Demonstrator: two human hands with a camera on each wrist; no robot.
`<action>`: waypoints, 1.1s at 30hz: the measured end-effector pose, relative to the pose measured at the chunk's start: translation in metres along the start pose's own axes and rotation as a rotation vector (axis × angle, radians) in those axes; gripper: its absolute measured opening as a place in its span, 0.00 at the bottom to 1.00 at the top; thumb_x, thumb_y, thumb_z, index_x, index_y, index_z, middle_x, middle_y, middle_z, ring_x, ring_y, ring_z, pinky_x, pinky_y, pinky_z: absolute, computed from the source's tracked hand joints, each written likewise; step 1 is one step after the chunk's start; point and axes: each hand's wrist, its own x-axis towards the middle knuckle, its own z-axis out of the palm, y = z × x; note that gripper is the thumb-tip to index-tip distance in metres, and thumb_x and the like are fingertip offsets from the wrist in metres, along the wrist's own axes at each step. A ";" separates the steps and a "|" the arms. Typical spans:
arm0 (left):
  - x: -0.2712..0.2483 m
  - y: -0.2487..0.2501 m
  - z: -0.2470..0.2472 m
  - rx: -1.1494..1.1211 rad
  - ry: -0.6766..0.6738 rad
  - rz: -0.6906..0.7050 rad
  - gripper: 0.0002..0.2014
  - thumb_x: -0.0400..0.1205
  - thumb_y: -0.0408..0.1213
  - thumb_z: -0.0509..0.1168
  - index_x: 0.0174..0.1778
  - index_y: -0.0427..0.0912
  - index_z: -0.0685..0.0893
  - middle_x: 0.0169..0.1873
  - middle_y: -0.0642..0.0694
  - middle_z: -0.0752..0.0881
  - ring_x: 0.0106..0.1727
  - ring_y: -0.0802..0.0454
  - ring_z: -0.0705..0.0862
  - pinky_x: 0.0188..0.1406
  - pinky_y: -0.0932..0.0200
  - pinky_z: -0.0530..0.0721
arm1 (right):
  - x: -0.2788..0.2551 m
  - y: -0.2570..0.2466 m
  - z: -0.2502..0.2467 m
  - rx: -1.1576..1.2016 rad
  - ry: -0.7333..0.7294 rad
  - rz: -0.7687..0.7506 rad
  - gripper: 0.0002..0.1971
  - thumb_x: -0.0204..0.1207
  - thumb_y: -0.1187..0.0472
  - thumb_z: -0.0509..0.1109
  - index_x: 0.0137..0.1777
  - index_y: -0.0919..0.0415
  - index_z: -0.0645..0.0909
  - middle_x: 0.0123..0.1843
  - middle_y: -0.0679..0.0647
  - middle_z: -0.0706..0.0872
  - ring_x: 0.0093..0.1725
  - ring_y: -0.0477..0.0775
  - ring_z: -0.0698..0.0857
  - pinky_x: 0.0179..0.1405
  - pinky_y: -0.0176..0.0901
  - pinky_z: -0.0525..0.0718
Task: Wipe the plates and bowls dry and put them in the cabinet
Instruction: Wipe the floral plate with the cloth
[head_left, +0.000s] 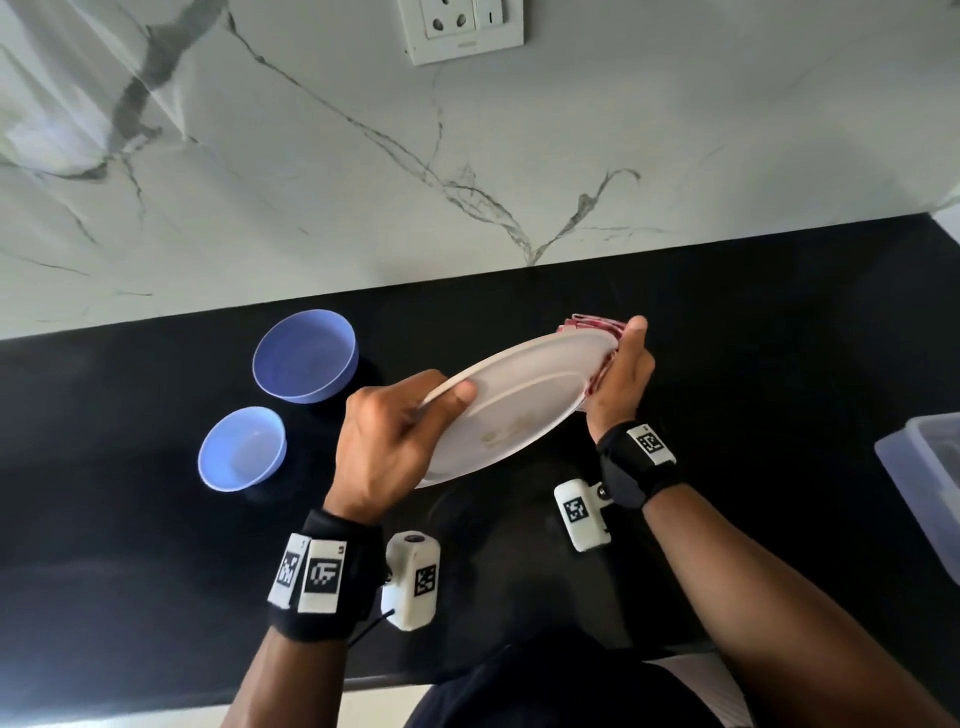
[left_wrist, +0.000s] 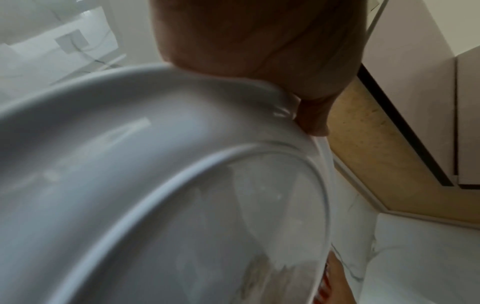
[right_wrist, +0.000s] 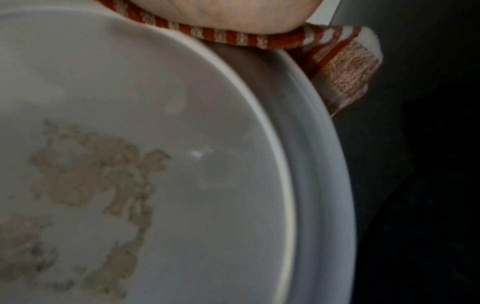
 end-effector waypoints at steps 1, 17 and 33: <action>-0.002 -0.002 0.001 -0.028 0.002 -0.009 0.27 0.86 0.55 0.65 0.27 0.41 0.70 0.23 0.44 0.68 0.27 0.45 0.66 0.27 0.56 0.62 | 0.000 -0.003 0.003 0.012 0.024 0.004 0.37 0.78 0.31 0.56 0.42 0.67 0.89 0.40 0.68 0.91 0.41 0.62 0.92 0.46 0.55 0.90; 0.040 0.033 0.021 0.178 -0.193 0.064 0.26 0.82 0.70 0.54 0.35 0.52 0.81 0.24 0.52 0.76 0.28 0.48 0.73 0.31 0.54 0.71 | 0.013 -0.071 0.016 -0.636 -0.355 -1.103 0.34 0.91 0.44 0.54 0.26 0.64 0.76 0.22 0.53 0.77 0.21 0.54 0.75 0.27 0.41 0.70; 0.008 -0.015 0.006 -0.071 0.098 -0.143 0.26 0.86 0.57 0.63 0.27 0.49 0.65 0.22 0.56 0.69 0.27 0.57 0.65 0.26 0.61 0.63 | 0.019 0.020 0.001 -0.169 -0.049 0.121 0.22 0.92 0.48 0.57 0.41 0.53 0.85 0.32 0.45 0.86 0.34 0.40 0.84 0.43 0.40 0.83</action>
